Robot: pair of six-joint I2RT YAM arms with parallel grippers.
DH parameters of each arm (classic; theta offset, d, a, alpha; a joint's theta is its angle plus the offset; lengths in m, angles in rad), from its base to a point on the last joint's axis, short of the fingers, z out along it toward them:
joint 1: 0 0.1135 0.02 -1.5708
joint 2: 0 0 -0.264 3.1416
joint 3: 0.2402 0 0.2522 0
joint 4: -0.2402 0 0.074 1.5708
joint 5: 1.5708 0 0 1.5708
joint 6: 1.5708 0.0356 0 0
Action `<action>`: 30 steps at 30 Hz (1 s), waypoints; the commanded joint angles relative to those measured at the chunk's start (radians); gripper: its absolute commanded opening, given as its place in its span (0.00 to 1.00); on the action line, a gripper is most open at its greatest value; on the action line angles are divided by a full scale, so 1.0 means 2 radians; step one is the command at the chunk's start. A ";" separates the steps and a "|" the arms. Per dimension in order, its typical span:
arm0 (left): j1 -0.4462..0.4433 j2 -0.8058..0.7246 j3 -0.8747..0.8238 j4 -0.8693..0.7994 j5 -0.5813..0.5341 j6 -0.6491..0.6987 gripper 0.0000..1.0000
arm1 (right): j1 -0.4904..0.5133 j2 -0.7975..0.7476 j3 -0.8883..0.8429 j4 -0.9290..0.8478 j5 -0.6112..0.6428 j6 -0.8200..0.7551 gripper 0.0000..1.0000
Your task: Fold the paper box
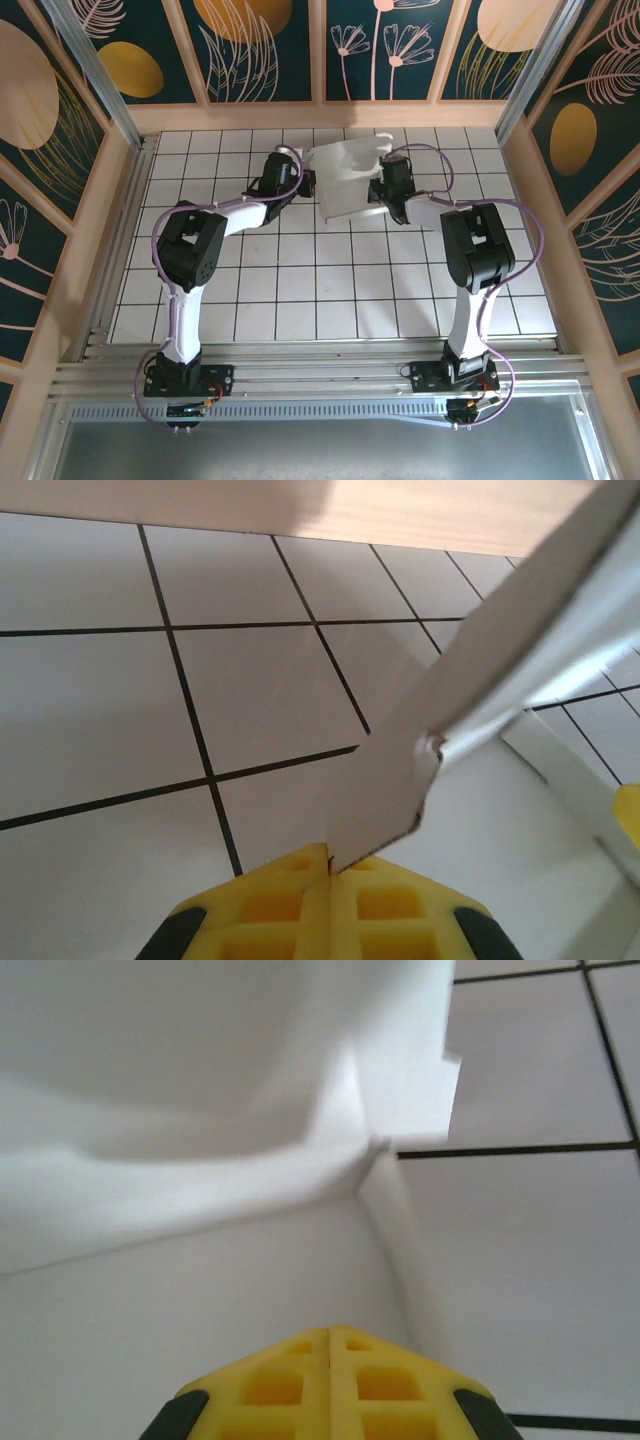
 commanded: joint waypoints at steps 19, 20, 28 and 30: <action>-0.002 0.016 0.133 -0.177 -0.002 0.189 0.00 | -0.171 -0.030 0.075 0.046 -0.440 -0.163 0.75; -0.002 0.023 0.142 -0.182 0.000 0.194 0.00 | -0.172 -0.001 0.110 0.024 -0.457 -0.187 0.75; -0.002 0.050 0.181 -0.201 0.022 0.216 0.00 | -0.171 0.159 0.315 -0.073 -0.477 -0.308 0.75; -0.002 0.055 0.188 -0.204 0.022 0.221 0.00 | -0.173 0.172 0.320 -0.052 -0.474 -0.338 0.75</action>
